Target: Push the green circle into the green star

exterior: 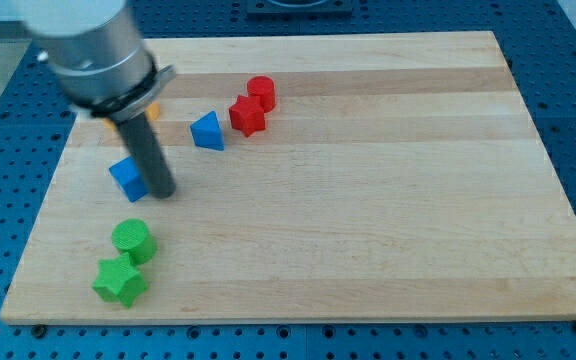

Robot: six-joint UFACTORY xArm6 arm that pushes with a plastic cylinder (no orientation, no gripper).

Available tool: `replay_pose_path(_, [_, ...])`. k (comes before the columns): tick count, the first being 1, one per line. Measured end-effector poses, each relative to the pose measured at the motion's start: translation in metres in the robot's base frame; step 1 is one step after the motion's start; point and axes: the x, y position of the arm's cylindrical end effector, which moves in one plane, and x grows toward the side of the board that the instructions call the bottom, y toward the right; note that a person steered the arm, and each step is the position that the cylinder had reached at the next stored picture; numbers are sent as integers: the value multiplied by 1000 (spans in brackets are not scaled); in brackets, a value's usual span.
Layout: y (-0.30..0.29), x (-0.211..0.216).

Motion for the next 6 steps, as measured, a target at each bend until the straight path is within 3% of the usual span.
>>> replay_pose_path(1, [22,-27])
replay_pose_path(4, [-22,65])
replay_pose_path(6, [-77,73])
